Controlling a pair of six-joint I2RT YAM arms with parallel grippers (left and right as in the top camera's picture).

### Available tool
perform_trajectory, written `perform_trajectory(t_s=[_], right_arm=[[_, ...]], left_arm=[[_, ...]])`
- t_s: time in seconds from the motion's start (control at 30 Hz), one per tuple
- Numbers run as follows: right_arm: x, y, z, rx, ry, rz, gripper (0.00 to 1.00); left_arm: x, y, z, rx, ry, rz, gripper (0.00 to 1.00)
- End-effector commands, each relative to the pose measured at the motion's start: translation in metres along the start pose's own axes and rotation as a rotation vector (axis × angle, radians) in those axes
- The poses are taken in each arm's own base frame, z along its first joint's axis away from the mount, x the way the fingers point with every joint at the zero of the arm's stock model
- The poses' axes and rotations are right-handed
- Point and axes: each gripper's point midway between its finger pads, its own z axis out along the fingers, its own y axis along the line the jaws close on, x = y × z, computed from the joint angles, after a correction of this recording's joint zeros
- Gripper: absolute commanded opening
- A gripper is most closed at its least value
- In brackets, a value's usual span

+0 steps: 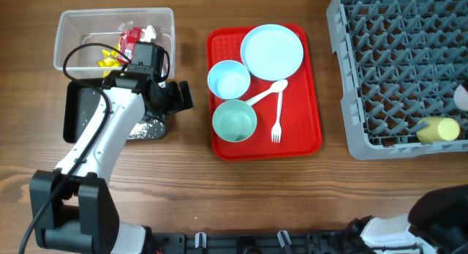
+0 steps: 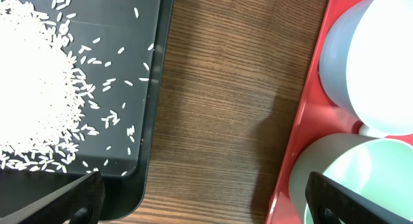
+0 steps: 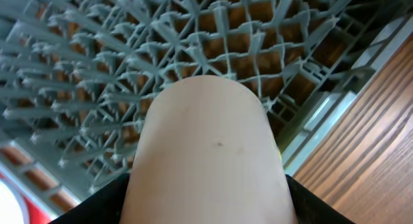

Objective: Sort waste into correct bins and load items into the dishwasher rack
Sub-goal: 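Lower the right gripper onto the green bowl on the red tray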

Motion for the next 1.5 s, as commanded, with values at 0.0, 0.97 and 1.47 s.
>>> perform_trajectory(t_s=[0.0, 0.97, 1.47], right_arm=[[-0.005, -0.025, 0.033, 0.036, 0.054, 0.065, 0.50], [-0.017, -0.076, 0.131, -0.052, 0.133, 0.244, 0.50], [-0.021, -0.061, 0.091, -0.012, 0.090, 0.231, 1.00]], left_arm=[[0.003, -0.002, 0.002, 0.009, 0.010, -0.011, 1.00], [0.003, -0.002, 0.002, 0.009, 0.010, -0.011, 1.00], [0.003, -0.002, 0.002, 0.009, 0.010, -0.011, 1.00]])
